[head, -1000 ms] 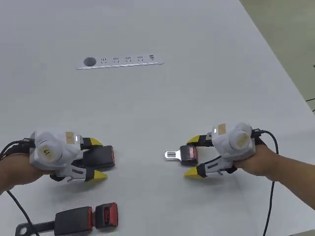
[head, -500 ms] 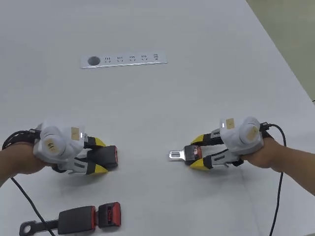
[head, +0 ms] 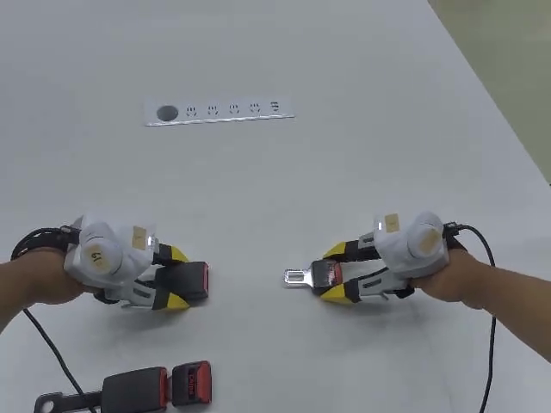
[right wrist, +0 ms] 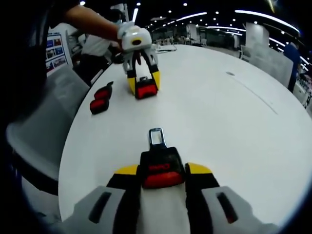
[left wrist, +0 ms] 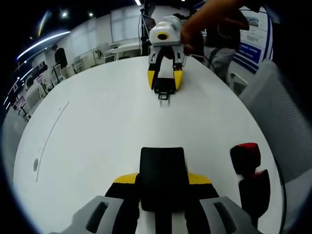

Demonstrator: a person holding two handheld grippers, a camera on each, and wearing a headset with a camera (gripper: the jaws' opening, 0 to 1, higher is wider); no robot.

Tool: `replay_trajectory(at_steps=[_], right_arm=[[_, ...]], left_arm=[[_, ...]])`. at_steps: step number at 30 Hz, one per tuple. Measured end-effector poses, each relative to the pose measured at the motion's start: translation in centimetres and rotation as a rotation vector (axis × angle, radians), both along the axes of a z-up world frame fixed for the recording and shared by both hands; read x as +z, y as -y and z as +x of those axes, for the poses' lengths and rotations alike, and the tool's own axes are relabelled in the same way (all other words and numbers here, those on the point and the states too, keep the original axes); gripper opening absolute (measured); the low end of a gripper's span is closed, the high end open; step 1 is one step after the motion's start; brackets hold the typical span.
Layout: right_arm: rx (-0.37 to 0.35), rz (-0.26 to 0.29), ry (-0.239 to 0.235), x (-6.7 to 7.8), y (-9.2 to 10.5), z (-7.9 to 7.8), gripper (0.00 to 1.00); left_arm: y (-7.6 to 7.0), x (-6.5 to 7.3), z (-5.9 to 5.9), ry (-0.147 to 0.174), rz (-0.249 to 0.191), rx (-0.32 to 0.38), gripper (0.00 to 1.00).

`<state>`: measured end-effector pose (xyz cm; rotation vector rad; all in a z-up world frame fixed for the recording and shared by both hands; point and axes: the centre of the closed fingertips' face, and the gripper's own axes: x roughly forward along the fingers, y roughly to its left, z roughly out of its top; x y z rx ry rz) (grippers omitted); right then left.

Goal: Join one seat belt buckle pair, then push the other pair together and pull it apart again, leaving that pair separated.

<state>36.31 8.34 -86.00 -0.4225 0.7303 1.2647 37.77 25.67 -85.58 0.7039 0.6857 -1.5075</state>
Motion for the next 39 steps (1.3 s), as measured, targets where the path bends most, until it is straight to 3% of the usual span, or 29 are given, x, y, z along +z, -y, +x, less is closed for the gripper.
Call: replay_trajectory(at_steps=[4, 25, 39], right_arm=[[0.022, 0.011, 0.021, -0.1, -1.7, 0.0, 0.36], [0.018, 0.077, 0.021, 0.2, -8.1, 1.1, 0.36], [0.042, 0.082, 0.034, 0.2, -12.9, 1.1, 0.36]], left_arm=[[0.0, 0.0, 0.0, -0.006, 0.005, 0.009, 0.36], [-0.2, -0.2, 0.3, -0.012, 0.017, 0.016, 0.36], [-0.2, -0.1, 0.0, -0.009, 0.039, 0.016, 0.36]])
